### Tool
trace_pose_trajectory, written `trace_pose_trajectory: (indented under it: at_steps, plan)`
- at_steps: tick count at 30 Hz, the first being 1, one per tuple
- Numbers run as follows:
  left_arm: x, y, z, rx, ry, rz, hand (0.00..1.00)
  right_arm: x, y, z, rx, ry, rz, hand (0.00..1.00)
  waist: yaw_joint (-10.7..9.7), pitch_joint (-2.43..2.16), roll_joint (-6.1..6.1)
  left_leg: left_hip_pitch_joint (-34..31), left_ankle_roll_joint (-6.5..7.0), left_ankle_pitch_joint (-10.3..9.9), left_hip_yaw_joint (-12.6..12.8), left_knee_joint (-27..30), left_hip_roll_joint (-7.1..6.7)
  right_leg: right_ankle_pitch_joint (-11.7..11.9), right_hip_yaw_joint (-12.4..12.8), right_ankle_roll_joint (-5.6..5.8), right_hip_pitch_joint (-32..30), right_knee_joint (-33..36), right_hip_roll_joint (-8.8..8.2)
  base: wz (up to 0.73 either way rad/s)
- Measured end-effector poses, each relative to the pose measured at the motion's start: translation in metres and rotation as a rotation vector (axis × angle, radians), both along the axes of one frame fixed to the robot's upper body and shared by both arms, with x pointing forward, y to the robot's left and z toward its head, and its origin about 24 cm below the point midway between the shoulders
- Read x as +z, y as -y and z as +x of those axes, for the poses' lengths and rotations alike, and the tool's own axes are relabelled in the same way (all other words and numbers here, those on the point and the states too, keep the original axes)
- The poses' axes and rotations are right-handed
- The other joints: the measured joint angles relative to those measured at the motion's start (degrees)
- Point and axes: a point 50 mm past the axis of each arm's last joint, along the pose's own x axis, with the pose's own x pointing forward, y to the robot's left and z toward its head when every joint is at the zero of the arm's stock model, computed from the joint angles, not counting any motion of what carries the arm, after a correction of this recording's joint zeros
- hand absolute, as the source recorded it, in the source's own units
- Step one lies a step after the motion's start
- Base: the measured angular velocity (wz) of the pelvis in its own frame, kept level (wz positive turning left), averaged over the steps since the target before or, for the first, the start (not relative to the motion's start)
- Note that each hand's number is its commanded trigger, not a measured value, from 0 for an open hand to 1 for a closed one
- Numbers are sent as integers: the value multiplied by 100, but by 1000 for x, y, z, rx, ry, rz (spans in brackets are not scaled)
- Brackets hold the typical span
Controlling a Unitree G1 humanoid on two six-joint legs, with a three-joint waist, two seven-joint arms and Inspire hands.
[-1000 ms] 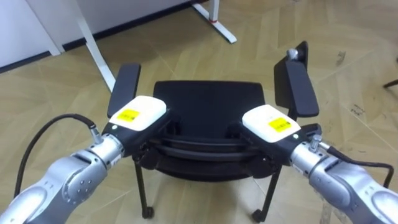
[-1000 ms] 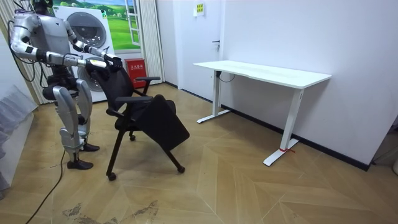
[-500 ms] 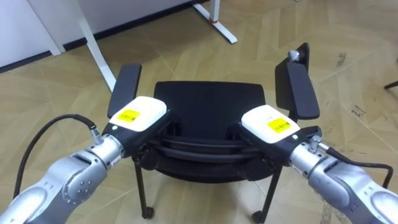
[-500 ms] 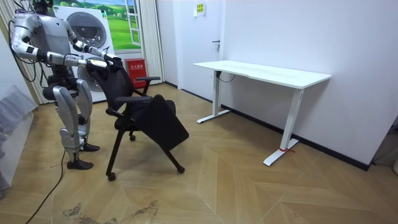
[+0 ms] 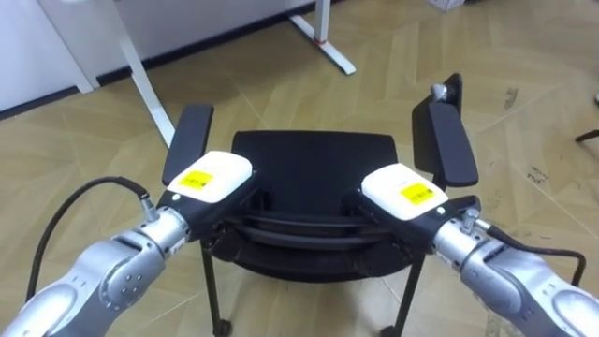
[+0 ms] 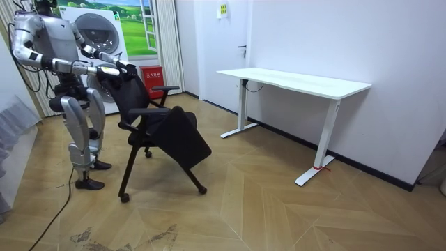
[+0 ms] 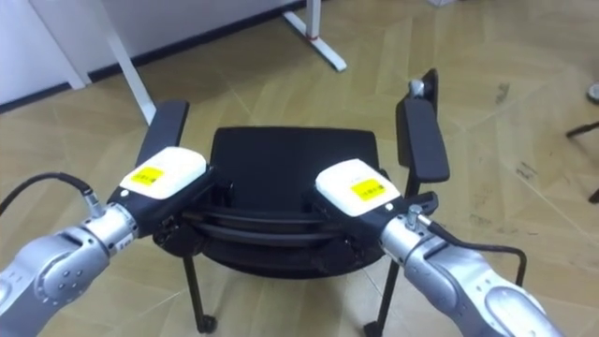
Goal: Push chair
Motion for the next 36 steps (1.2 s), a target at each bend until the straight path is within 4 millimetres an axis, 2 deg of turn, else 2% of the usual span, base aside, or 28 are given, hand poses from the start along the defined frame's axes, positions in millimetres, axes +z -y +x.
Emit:
trace_pose_trajectory:
  at_steps: [2,4,5,6,7,8,9,10,11,12,13,14,15,16,17,19,20,22,23,24,26,27,28,29,30,31,32,36]
  plan:
    - [-6,0,0,1,-14,7,100,-6,-1,-1,2,-15,-2,100,0,27,-41,-427,-17,-8,228,1160,56,-68,29,-5,113,126,-92,5]
    - [-7,-2,0,2,-21,11,100,-8,-1,-1,2,-24,8,100,23,29,-19,-1102,-98,164,409,2753,347,-342,-133,-49,253,183,34,0]
    - [-7,-3,0,2,-22,13,100,-8,-2,-1,2,-25,10,100,29,32,-13,-1224,-97,257,438,3065,418,-413,-191,-68,309,182,56,4]
    - [-7,-3,0,4,-26,13,100,-10,-3,-1,0,-32,12,100,47,40,0,-1445,-114,537,452,3591,498,-507,-209,-97,418,182,67,5]
    - [-8,-4,0,7,-34,12,100,-11,-3,-1,1,-42,11,100,76,57,-37,-1714,-143,983,439,3981,506,-578,-149,-123,527,200,29,6]
    - [-10,-3,-1,7,-40,10,100,-12,-3,-2,0,-47,9,100,98,83,-88,-1812,-88,935,396,4077,466,-593,-130,-127,538,226,-5,20]
    - [-11,-3,-1,5,-39,4,100,-10,-1,-2,7,-43,7,100,93,61,-54,-2084,39,359,307,3865,359,-671,-122,-117,463,322,-19,21]
    - [-11,-2,-1,6,-33,-4,100,-9,1,-1,3,-38,14,100,41,47,-33,-2320,39,63,341,3345,274,-758,-108,-117,364,460,-51,14]
    - [-11,-2,-1,6,-33,-5,100,-9,1,-1,2,-37,15,100,42,43,-26,-2403,19,29,343,2968,236,-810,-85,-106,323,518,-79,-19]
    - [-11,-2,0,5,-32,-7,100,-8,1,-1,1,-34,15,100,80,32,-6,-2444,-7,75,345,1977,143,-953,-10,-68,245,710,-96,-34]
    - [-10,-1,0,0,-32,-9,100,-8,2,-1,2,-31,13,100,110,-8,58,-2357,10,242,218,924,64,-1159,30,-60,164,920,-94,-35]
    - [-10,-1,-1,-1,-32,-10,100,-9,2,-1,2,-32,14,100,138,-9,44,-2331,115,571,187,727,20,-1272,89,-35,159,1046,-118,-32]
    - [-10,-1,-1,-4,-34,-11,100,-9,2,-2,2,-35,14,100,160,-72,40,-2211,199,765,189,652,-122,-1440,173,96,160,1235,-229,-22]
    - [-9,-1,-1,-5,-29,-16,100,-9,2,-2,2,-27,16,100,141,-69,-56,-2158,240,753,282,622,-228,-1511,204,261,159,1290,-317,-16]
    - [-8,-1,-1,-7,-25,-14,100,-8,2,-2,3,-22,16,100,140,-74,-76,-2131,273,769,338,596,-256,-1508,215,294,173,1272,-349,-5]
    - [-4,0,0,-13,-19,-10,100,-6,1,-2,15,-4,15,100,103,-69,-84,-2099,498,845,322,620,-438,-1502,236,376,259,1167,-528,-8]
    - [-4,-1,0,-13,-19,-9,100,-5,1,-2,16,-1,15,100,89,-72,-92,-2095,554,810,338,643,-478,-1526,243,413,271,1166,-578,0]
    - [-1,-3,1,-10,-15,-13,100,-1,0,-1,18,14,21,100,15,-85,-106,-2079,770,642,371,699,-737,-1652,225,568,315,1225,-815,5]
    - [0,-3,2,-8,-11,-17,100,1,0,0,19,19,22,100,-16,-81,-111,-2069,811,605,373,716,-815,-1681,225,609,304,1304,-892,-6]
    - [1,-4,2,-4,-9,-25,100,4,0,1,25,29,21,100,-56,-77,-118,-2045,897,500,387,783,-960,-1749,229,675,176,1741,-1054,-25]
    - [-1,-5,2,-1,-20,-30,100,4,-1,1,30,21,9,100,-133,-68,-109,-1920,1015,343,392,891,-1095,-1516,252,662,-349,3132,-1271,-11]
    - [-2,-5,1,-5,-33,-36,100,3,0,1,35,9,1,100,-255,-43,-125,-1783,1093,236,379,969,-1170,-1036,377,652,-660,4030,-1368,29]
    - [-4,-3,0,-11,-41,-35,100,2,1,0,43,-2,-5,100,-351,-20,-91,-1671,1144,107,319,1058,-1202,-376,503,621,-963,4716,-1374,27]
    - [-4,-3,0,-14,-44,-33,100,2,1,0,46,-5,-6,100,-378,-10,-65,-1630,1165,57,299,1087,-1203,-37,583,619,-1105,4951,-1350,10]
    - [-4,-3,0,-15,-44,-33,100,1,2,0,50,-5,-2,100,-436,13,-8,-1580,1200,-32,261,1139,-1197,608,710,582,-1379,5342,-1281,0]
    - [-4,-3,0,-13,-40,-34,100,1,2,0,49,1,6,100,-480,14,16,-1552,1262,-86,255,1157,-1208,943,814,608,-1660,5663,-1254,0]
    - [-4,-3,1,-11,-37,-34,100,1,2,0,47,4,10,100,-492,25,32,-1525,1287,-114,256,1165,-1211,910,852,592,-1787,5786,-1212,0]
    - [-2,-3,2,-12,-24,-36,100,1,3,-1,45,12,20,100,-606,33,78,-1437,1395,-367,257,1322,-1210,253,729,537,-2599,5815,-938,-1]
